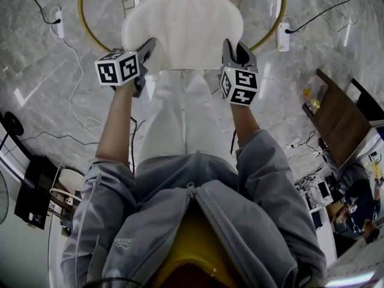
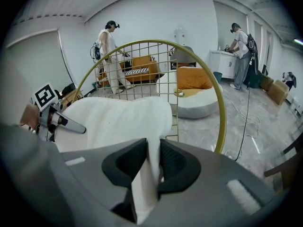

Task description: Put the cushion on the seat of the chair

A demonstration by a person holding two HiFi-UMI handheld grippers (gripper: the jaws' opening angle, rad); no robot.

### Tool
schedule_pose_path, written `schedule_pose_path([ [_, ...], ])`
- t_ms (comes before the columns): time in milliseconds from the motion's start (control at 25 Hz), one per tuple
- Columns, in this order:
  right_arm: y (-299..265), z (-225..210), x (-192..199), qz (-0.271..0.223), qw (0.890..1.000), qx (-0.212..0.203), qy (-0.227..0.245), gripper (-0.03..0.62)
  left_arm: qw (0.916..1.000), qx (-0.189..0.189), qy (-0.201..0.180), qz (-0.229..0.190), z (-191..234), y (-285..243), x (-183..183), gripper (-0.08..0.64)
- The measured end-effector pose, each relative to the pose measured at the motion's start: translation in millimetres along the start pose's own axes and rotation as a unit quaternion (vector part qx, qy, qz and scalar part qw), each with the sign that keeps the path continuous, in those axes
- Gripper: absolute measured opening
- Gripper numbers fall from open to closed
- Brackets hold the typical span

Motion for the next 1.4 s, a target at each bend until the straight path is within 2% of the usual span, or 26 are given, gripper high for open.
schedule_pose_path([
  [400, -28.5, -3.8, 12.3, 0.036, 0.999, 0.007, -0.006, 0.083, 0.9990, -0.027, 0.000, 0.036, 13.7, -31.0, -5.2, 0.083],
  [600, -41.6, -6.5, 14.5, 0.054, 0.998, 0.008, 0.001, 0.092, 0.9959, -0.081, -0.004, 0.040, 24.6, -37.3, -12.2, 0.196],
  [840, -44.2, -10.4, 17.7, 0.077, 0.996, 0.031, 0.016, 0.142, 0.9883, -0.151, -0.015, 0.021, 29.8, -28.4, -13.7, 0.359],
  [1040, -41.1, -8.9, 19.6, 0.089, 0.994, 0.060, 0.028, 0.266, 0.9825, -0.184, -0.031, -0.001, 26.6, -16.0, -14.3, 0.446],
  [1120, -38.0, -6.6, 18.7, 0.085, 0.994, 0.064, 0.034, 0.299, 0.9784, -0.203, -0.035, -0.019, 26.3, -3.4, -13.9, 0.446],
  [1240, -29.4, -0.1, 15.2, 0.078, 0.994, 0.067, 0.039, 0.299, 0.9730, -0.223, -0.039, -0.044, 26.4, 21.3, -8.9, 0.446],
  [1400, -12.7, 3.6, 9.1, 0.066, 0.995, 0.068, 0.037, 0.296, 0.9731, -0.219, -0.031, -0.064, 18.0, 42.4, 2.3, 0.440],
])
Point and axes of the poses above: the fingertips, and each gripper's own axes: y backward along the fingers, z to its left, x out of its underside, the point moved 10 cm from there along y, backward along the fingers, and after that the axes turned 14 degrees about y, right-handed, at the moved point
